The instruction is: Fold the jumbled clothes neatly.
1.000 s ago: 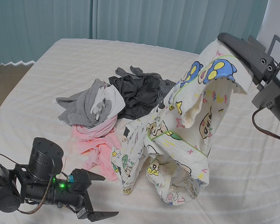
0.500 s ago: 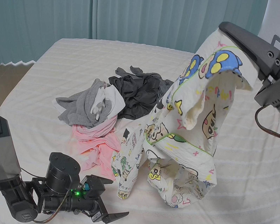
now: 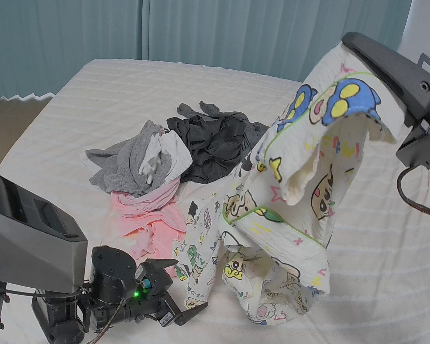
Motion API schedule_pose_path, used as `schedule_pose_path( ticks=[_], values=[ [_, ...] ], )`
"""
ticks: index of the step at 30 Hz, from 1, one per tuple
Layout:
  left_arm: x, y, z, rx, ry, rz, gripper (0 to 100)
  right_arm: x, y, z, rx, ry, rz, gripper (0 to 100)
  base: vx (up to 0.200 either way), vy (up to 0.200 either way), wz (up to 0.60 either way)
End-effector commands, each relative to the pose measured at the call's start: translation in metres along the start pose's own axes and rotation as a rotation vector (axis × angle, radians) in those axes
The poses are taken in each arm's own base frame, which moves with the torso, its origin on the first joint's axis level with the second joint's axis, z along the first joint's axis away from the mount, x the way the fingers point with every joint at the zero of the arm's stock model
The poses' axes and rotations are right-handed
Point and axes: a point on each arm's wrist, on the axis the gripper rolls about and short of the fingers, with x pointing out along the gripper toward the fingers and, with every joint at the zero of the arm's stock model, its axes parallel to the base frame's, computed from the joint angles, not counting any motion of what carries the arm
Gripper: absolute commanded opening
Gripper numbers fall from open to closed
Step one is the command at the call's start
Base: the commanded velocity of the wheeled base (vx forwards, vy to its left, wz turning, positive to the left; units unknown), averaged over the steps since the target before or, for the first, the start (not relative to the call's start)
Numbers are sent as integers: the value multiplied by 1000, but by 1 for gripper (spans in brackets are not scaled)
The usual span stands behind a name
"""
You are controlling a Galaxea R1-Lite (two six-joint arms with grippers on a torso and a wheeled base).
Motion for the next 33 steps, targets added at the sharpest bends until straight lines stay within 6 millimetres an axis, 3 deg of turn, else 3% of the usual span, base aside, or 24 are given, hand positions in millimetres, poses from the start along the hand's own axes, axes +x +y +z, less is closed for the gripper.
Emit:
schedule_pose_path(
  ticks=[1, 7, 17, 18, 27, 33],
  values=[
    [20, 2, 2, -37, -49, 29, 100, -1, 1, 0, 1, 1, 4, 0, 0, 0, 0],
    [28, 1, 11, -129, -92, 46, 100, -1, 1, 0, 1, 1, 7, 0, 0, 0, 0],
    [37, -2, 8, -158, -99, 29, 100, -2, 1, 1, 1, -3, 9, 0, 0, 0, 0],
    [38, -5, 10, -182, -105, 20, 0, -2, 1, 2, 1, -5, 6, 0, 0, 0, 0],
    [27, -17, 25, -328, -136, -35, 0, -3, -8, 7, -10, -27, -33, 0, 0, 0, 0],
    [0, -10, 43, -399, -173, -30, 0, -16, -28, 14, -35, -59, -123, 0, 0, 0, 0]
  ],
)
